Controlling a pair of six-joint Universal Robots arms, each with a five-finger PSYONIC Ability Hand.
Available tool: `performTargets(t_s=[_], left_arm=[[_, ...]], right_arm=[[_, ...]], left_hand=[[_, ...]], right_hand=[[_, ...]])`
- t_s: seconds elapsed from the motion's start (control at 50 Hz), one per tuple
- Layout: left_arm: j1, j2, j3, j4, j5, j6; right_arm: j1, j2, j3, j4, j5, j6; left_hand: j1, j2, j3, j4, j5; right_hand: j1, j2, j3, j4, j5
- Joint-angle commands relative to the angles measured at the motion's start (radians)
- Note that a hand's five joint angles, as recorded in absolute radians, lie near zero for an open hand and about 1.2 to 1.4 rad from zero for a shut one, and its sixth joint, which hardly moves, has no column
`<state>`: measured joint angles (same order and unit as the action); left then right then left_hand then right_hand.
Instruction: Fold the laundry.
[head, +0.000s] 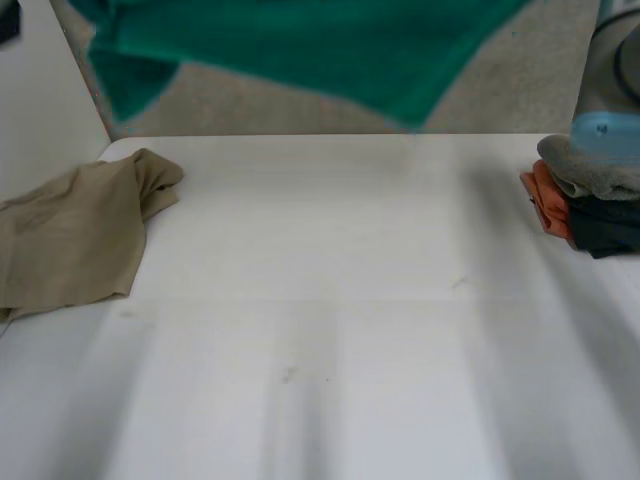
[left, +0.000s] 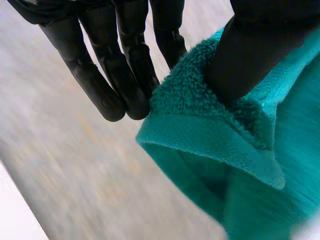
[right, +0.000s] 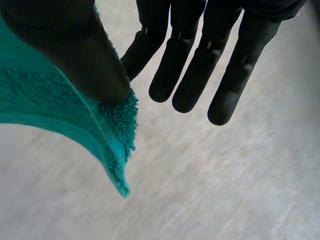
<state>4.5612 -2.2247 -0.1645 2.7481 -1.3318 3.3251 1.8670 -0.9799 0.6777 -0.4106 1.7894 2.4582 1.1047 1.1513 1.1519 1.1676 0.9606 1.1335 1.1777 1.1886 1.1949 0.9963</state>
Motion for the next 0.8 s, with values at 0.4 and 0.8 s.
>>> performTargets(t_s=[0.4,0.8], left_arm=[[0.004,-0.012,-0.983,0.280,-0.006,0.140],[0.070,0.128,-1.198,0.074,0.023,0.347]], right_arm=[[0.049,0.078,0.655,0.194,-0.077,0.091],[-0.074,-0.055,0.795,0.337,-0.168,0.232]], left_hand=[[0.236,0.189,0.189,0.173,0.206],[-0.493,-0.540,-0.541,-0.556,-0.524]], right_hand=[[0.263,0.219,0.208,0.201,0.225],[-0.513,-0.557,-0.568,-0.574,-0.550]])
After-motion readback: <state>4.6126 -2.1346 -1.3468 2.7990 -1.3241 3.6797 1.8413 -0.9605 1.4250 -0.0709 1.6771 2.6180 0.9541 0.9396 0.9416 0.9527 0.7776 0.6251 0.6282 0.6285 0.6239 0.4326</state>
